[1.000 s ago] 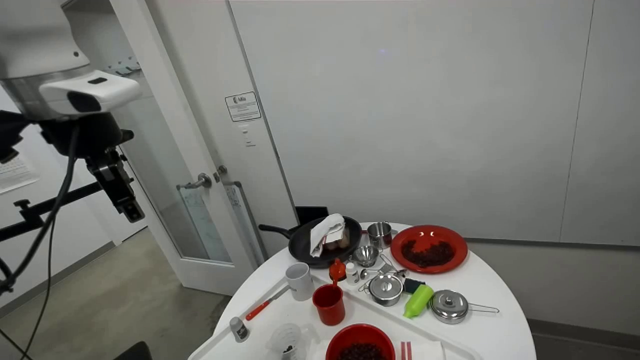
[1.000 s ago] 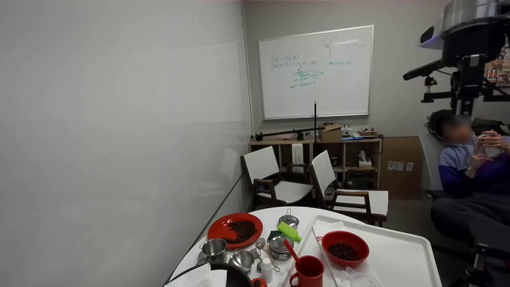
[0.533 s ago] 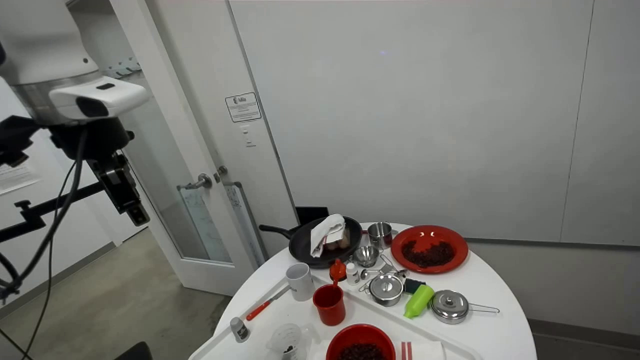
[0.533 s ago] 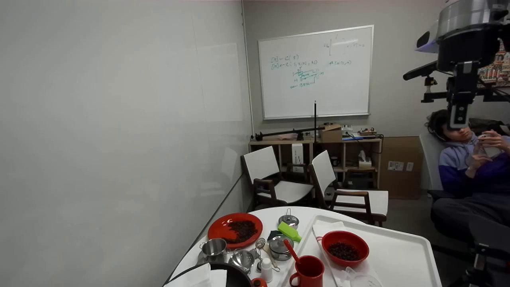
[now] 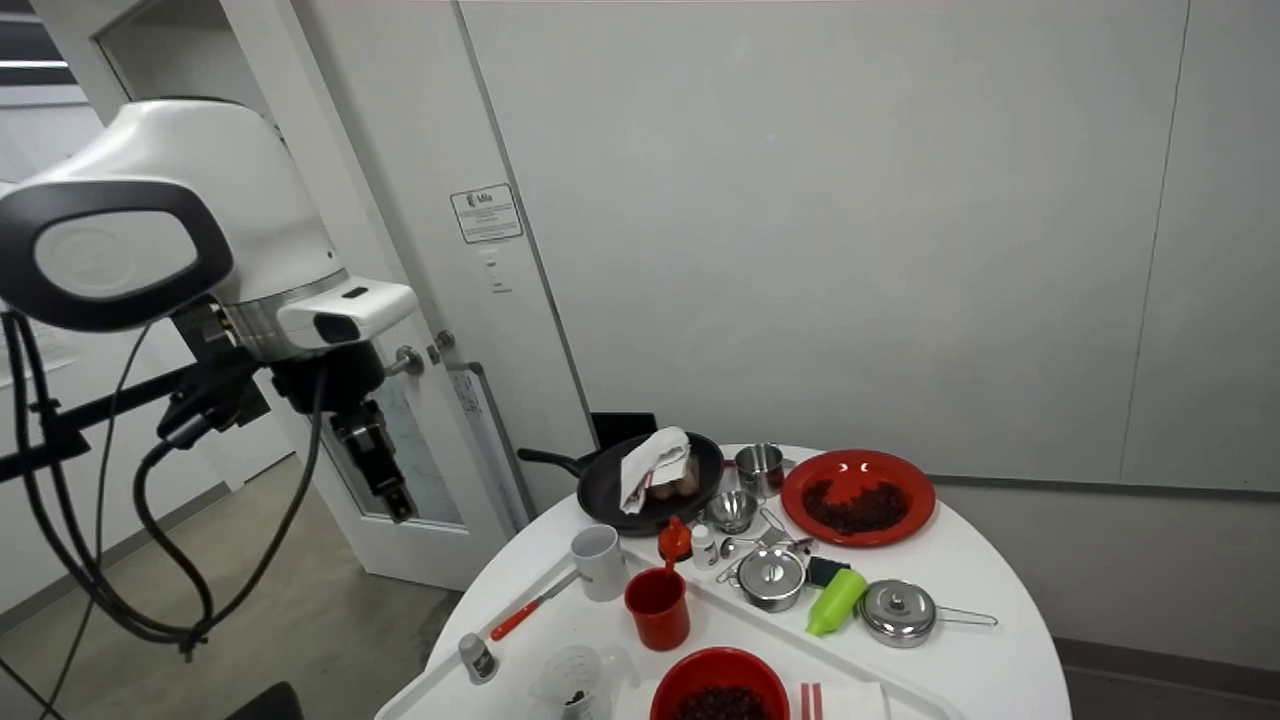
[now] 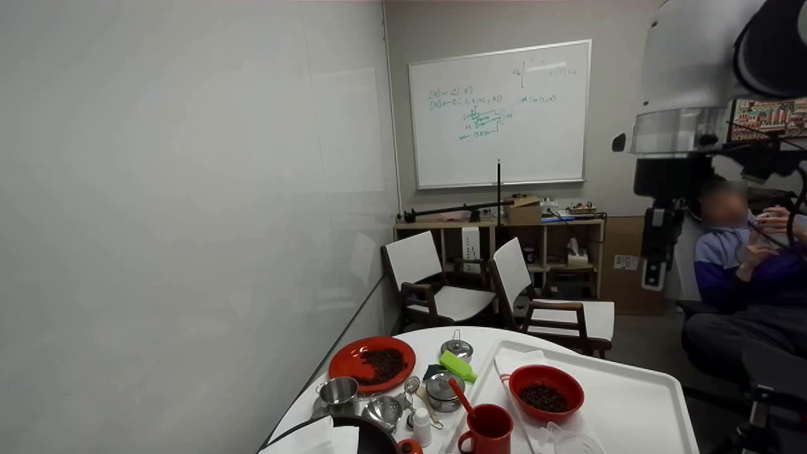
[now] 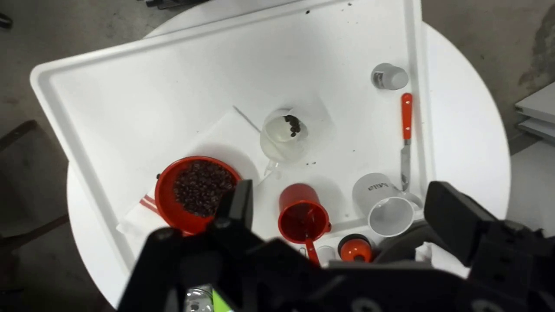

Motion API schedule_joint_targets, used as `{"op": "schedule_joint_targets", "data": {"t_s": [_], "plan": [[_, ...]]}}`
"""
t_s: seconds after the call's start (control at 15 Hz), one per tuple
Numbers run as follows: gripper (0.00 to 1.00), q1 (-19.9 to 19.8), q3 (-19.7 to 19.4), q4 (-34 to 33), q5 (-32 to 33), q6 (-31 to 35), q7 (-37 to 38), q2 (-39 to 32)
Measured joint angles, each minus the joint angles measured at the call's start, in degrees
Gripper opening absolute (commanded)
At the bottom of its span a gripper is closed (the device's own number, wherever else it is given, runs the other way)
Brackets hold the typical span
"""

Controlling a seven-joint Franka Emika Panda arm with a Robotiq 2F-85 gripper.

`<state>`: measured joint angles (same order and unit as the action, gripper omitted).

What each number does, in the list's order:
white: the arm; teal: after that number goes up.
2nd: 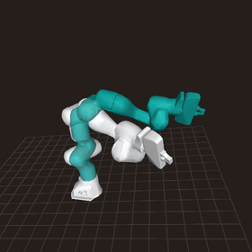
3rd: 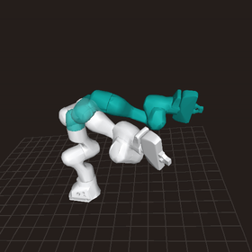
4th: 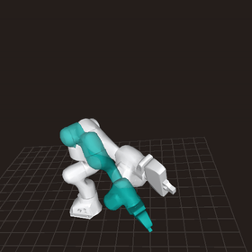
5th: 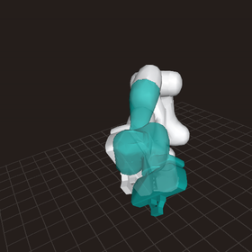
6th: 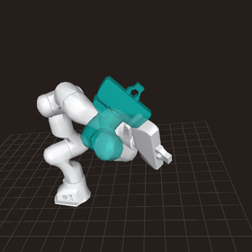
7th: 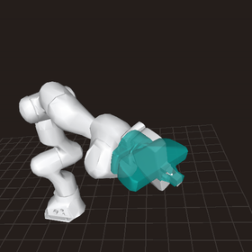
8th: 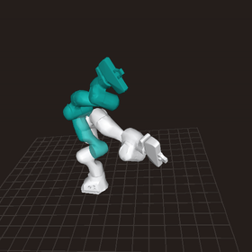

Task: Pour the contents of the jug into the red bowl

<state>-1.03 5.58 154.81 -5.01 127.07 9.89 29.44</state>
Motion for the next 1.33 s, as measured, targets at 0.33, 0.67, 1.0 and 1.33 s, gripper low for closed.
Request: {"op": "schedule_joint_targets", "data": {"t_s": [0.33, 0.67, 1.0, 1.33], "plan": [[1.0, -3.3, 3.9, -0.1, 12.4, 11.0, 11.2, -14.4], [1.0, -4.1, 2.9, -6.7, 20.1, 10.2, 20.8, -29.3], [1.0, -2.2, 0.4, -9.6, 19.7, 9.3, 21.1, -33.8], [1.0, 0.1, -2.5, -8.7, 22.2, 11.0, 28.2, -33.7]]}}
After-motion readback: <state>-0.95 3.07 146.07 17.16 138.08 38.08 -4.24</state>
